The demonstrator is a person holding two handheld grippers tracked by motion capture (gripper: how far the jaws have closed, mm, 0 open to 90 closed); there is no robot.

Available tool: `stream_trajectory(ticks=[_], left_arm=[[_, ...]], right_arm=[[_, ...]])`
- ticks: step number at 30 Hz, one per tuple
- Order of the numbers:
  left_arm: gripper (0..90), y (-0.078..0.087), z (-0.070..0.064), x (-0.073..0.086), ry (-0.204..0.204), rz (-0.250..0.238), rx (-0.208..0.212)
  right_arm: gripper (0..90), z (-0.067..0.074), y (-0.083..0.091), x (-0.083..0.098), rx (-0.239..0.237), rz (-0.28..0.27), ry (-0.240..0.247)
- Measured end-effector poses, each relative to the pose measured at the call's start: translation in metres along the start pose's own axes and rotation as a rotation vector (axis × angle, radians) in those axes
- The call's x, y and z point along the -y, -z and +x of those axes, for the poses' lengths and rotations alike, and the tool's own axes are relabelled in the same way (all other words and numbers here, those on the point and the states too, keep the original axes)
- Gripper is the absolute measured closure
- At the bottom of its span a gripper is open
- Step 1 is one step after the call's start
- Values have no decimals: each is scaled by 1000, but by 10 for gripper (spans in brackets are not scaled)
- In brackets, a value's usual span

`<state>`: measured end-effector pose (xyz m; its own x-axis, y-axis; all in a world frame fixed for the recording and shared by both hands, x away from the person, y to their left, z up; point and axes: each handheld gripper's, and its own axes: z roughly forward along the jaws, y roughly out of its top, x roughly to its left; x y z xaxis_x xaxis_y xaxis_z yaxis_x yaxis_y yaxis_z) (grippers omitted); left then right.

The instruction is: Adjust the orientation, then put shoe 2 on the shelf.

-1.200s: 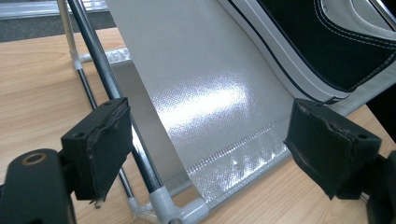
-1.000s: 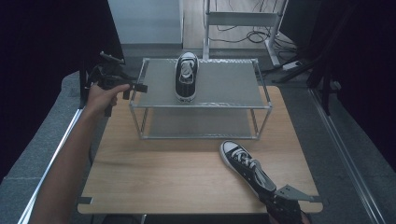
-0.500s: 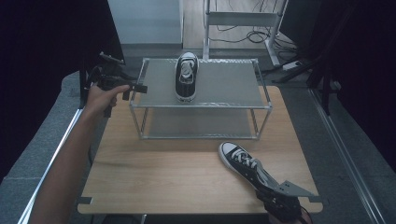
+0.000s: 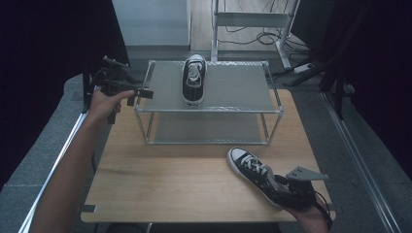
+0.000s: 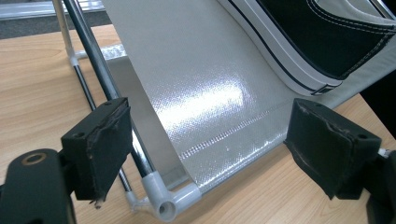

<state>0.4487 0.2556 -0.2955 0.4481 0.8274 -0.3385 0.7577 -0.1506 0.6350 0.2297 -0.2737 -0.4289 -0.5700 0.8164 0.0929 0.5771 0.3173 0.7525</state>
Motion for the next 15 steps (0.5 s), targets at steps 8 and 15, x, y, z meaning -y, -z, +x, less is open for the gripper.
stream_trajectory(ticks=[8, 15], left_arm=[[150, 0, 1, 4, 4, 0, -1], [150, -1, -1, 6, -2, 1, 5]], right_arm=[[303, -9, -11, -13, -33, 41, 10], [274, -18, -21, -19, -50, 67, 1]])
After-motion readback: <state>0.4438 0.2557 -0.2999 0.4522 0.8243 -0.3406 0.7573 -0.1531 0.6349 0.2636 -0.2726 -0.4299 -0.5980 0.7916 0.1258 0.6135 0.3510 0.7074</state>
